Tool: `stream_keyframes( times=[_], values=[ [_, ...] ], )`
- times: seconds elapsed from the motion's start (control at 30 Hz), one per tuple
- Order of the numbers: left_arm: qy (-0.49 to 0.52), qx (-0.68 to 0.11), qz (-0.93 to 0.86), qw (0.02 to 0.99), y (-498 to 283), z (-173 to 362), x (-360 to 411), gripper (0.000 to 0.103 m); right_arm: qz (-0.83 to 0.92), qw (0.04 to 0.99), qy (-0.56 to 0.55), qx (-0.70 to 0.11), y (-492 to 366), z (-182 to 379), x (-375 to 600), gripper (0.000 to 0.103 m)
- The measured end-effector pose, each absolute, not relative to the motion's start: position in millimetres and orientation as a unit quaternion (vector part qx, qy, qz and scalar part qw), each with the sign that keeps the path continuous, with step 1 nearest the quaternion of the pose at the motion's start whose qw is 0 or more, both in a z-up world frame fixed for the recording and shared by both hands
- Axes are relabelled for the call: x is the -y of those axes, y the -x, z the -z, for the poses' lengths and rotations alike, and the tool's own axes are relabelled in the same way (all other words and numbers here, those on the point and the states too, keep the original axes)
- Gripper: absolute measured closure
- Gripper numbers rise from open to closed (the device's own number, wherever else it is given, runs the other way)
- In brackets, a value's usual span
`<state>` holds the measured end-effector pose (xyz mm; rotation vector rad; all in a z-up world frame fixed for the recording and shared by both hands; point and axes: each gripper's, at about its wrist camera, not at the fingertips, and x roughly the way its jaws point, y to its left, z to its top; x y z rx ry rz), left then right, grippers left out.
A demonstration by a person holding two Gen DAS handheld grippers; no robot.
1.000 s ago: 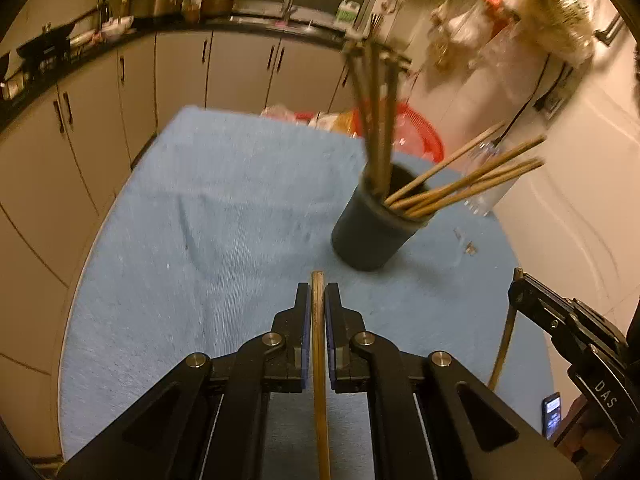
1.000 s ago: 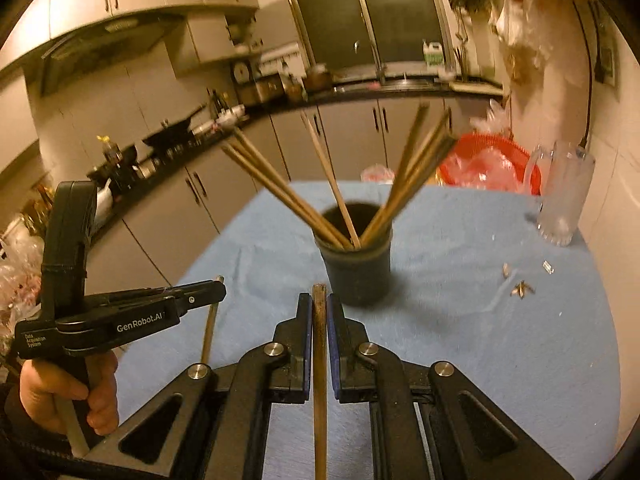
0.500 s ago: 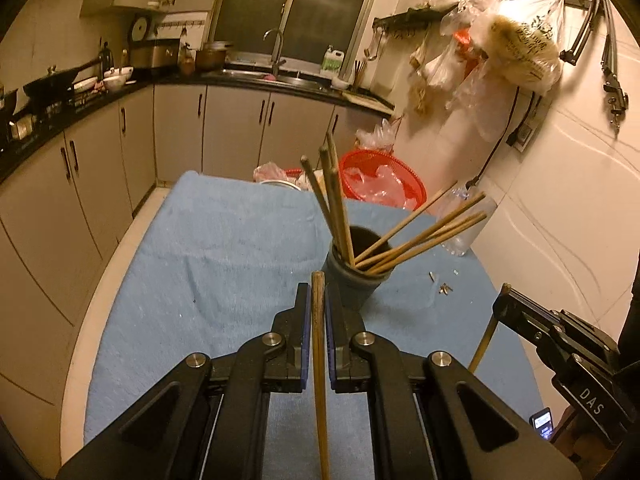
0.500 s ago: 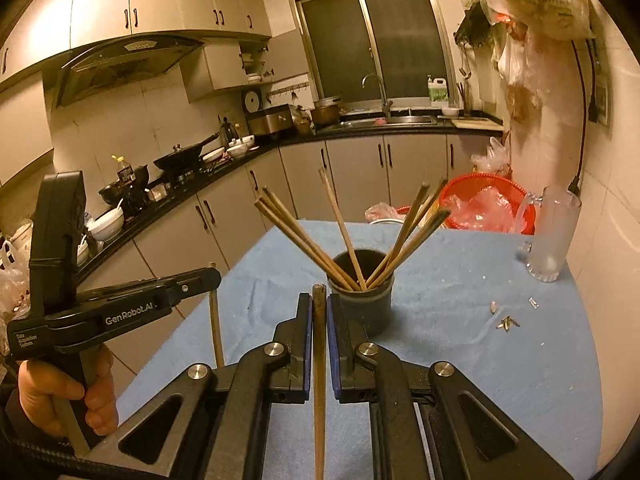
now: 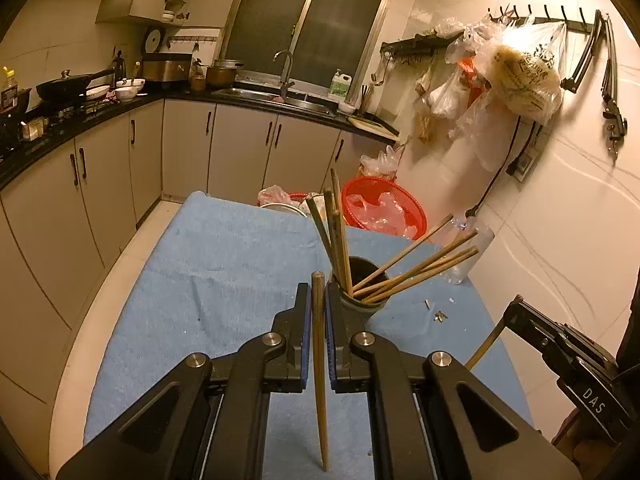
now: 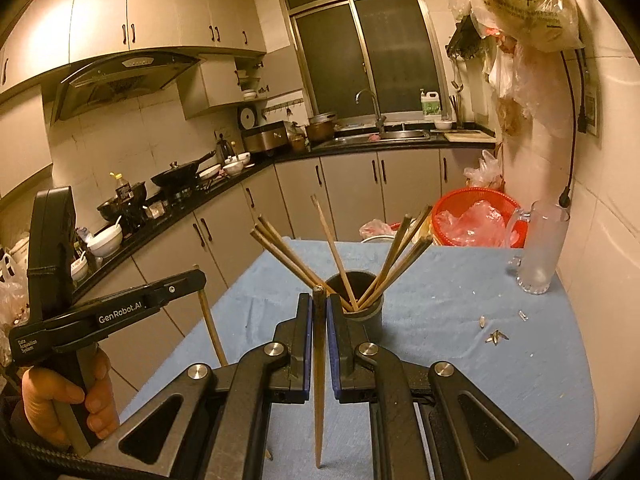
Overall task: Organize utensils
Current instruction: 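Carry both chopsticks to the holder cup and lower them in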
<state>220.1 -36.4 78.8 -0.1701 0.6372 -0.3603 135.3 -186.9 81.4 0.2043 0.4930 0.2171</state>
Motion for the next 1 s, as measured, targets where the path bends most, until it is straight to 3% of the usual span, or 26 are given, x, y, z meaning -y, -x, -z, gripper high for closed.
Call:
stream_keyframes(
  times=[0.67,1.0],
  values=[
    [0.105,-0.254,0.174,0.946,-231,-130,44,0.097,-0.101,0.969,-0.106,-0.198,-145,-138,209,0.096],
    [0.115,-0.158,0.155,0.968,-252,-176,60,0.097,-0.062,0.985,-0.105,-0.123,-170,-174,211,0.096]
  ],
)
